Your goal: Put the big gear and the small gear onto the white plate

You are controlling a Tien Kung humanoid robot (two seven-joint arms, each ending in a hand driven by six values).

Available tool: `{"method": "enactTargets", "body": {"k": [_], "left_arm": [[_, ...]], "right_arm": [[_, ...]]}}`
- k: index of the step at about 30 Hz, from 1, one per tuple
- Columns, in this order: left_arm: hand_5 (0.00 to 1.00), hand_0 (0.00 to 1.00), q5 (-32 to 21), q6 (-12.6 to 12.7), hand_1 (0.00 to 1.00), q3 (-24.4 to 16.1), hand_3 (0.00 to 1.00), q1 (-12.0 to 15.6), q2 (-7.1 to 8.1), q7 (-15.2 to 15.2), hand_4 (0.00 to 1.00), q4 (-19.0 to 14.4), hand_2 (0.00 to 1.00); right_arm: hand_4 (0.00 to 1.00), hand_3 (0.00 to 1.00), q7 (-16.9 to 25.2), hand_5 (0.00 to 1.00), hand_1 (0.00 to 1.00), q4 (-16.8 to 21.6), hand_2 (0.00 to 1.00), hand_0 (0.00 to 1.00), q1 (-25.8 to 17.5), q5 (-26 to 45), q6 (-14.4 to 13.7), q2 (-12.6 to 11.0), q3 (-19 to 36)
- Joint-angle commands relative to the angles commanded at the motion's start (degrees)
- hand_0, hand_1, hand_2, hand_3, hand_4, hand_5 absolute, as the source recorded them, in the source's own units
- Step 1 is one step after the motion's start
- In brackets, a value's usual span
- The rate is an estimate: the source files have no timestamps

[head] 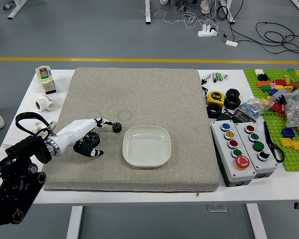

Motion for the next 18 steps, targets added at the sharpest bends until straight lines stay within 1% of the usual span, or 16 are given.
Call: {"method": "enactTargets", "body": {"k": [4,5,7,8,10,11,12,13,14,16,17,18], "left_arm": [[0.002,0.704,0.00,-0.81,0.708,-0.31,0.754,-0.27,0.12,0.67,0.785,0.08,0.777],[0.002,0.690,0.00,-1.41,0.699,-0.48,0.708,-0.42,0.18,1.08,0.743,0.21,0.760],[0.002,0.690,0.00,-2.88,0.699,-0.80,0.708,-0.64,0.31,1.86,0.743,0.55,0.760],[0.002,0.690,0.00,-3.07,0.699,-0.84,0.708,-0.66,0.32,1.95,0.743,0.59,0.760],[0.002,0.690,0.00,-4.63,0.699,-1.26,0.708,-0.61,0.55,2.62,0.743,0.84,0.760],[0.002,0.672,0.00,-5.06,0.697,-1.38,0.698,-0.58,0.62,2.78,0.705,0.88,0.757],[0.002,0.672,0.00,-5.35,0.697,-1.45,0.698,-0.56,0.66,2.89,0.705,0.89,0.757],[0.002,0.672,0.00,-6.01,0.697,-1.58,0.698,-0.51,0.75,3.13,0.705,0.90,0.757],[0.002,0.672,0.00,-7.33,0.697,-1.83,0.698,-0.50,0.84,3.53,0.705,0.87,0.757],[0.002,0.672,0.00,-8.65,0.697,-2.05,0.698,-0.50,0.91,3.83,0.705,0.82,0.757],[0.002,0.610,0.00,-9.60,0.666,-2.22,0.673,-0.50,0.96,3.98,0.652,0.72,0.737],[0.002,0.610,0.00,-10.02,0.666,-2.30,0.673,-0.51,0.98,4.04,0.652,0.68,0.737]], "right_arm": [[0.749,0.556,-0.02,0.610,0.668,0.00,0.745,0.656,0.02,-0.04,0.00,0.01,0.07],[0.750,0.557,-0.01,0.610,0.669,0.00,0.745,0.657,0.03,-0.03,0.01,-0.01,0.05],[0.750,0.557,-0.01,0.610,0.669,0.00,0.745,0.657,0.07,-0.05,0.02,-0.02,0.02],[0.750,0.557,-0.01,0.610,0.669,0.00,0.745,0.657,0.08,-0.06,0.02,-0.02,0.01],[0.750,0.557,-0.01,0.610,0.669,0.00,0.745,0.657,0.09,0.03,0.00,-0.02,0.03],[0.749,0.556,-0.01,0.611,0.669,0.00,0.746,0.657,0.09,0.04,-0.01,-0.02,0.04],[0.749,0.556,0.00,0.611,0.669,0.00,0.746,0.657,0.08,0.04,-0.01,-0.02,0.05],[0.749,0.556,0.00,0.611,0.669,0.00,0.746,0.657,0.07,0.05,0.00,-0.03,0.04],[0.749,0.556,0.00,0.611,0.669,0.00,0.746,0.657,0.08,0.03,0.01,-0.04,0.03],[0.749,0.556,0.01,0.611,0.669,0.00,0.746,0.657,0.08,-0.01,0.01,-0.04,0.07],[0.750,0.556,0.01,0.610,0.669,0.00,0.745,0.656,0.08,-0.02,0.01,-0.04,0.11],[0.750,0.556,0.01,0.610,0.669,0.00,0.745,0.656,0.08,-0.02,0.01,-0.04,0.13]]}}
